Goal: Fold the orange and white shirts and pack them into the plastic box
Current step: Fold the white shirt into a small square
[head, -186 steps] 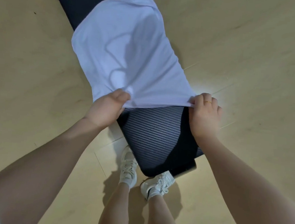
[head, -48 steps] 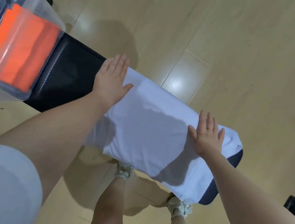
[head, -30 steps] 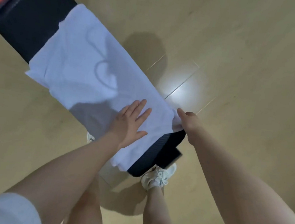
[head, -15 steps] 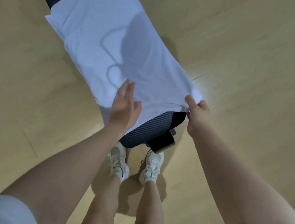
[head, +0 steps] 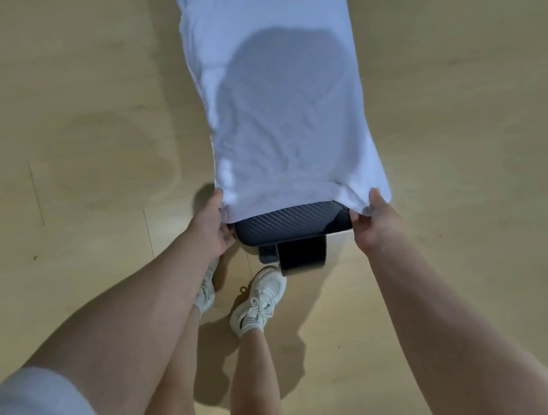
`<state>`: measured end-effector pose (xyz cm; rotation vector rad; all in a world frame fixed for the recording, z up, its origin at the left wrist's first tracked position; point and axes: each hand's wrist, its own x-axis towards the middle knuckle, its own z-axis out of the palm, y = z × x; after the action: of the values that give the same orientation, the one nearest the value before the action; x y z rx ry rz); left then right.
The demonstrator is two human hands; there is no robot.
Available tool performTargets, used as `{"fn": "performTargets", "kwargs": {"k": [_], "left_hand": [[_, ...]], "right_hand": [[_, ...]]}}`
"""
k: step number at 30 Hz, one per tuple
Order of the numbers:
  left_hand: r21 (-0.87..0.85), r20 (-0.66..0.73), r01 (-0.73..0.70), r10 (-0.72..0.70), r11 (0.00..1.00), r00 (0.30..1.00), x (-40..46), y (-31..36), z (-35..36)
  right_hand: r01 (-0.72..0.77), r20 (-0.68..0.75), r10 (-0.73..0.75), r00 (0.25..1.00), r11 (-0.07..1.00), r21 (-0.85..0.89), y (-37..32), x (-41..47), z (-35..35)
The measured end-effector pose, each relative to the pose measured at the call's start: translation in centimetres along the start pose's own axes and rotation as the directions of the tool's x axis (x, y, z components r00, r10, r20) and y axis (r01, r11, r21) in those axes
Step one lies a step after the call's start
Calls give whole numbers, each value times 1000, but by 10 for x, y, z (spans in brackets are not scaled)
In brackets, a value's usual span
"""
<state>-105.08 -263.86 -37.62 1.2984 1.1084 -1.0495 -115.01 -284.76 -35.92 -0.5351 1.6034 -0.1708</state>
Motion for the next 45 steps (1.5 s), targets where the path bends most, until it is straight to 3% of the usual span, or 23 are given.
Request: {"fn": "performTargets", "kwargs": {"k": [6, 12, 20, 24, 30, 35, 45], "left_hand": [[-119, -17, -147, 146, 982, 989, -8, 6, 5], [-203, -55, -242, 236, 949, 970, -26, 9, -7], [109, -169, -160, 177, 981, 970, -97, 13, -20], [84, -230, -165, 180, 983, 956, -124, 27, -17], [-29, -216, -285, 272, 958, 938, -136, 68, -4], [-42, -102, -304, 299, 952, 949, -122, 117, 5], [-135, -28, -187, 185, 973, 982, -53, 223, 26]], "right_hand": [[57, -45, -51, 998, 986, 154, -8, 4, 3], [89, -106, -90, 990, 996, -18, -17, -7, -1], [106, -68, -122, 990, 972, -210, -22, -58, -44], [149, -46, -166, 985, 956, -251, -39, -85, -45], [265, 63, -263, 963, 964, -29, -78, -102, 4], [330, 91, -334, 938, 942, 58, -106, -96, 68], [429, 177, -393, 902, 859, -278, -150, -41, 184]]}}
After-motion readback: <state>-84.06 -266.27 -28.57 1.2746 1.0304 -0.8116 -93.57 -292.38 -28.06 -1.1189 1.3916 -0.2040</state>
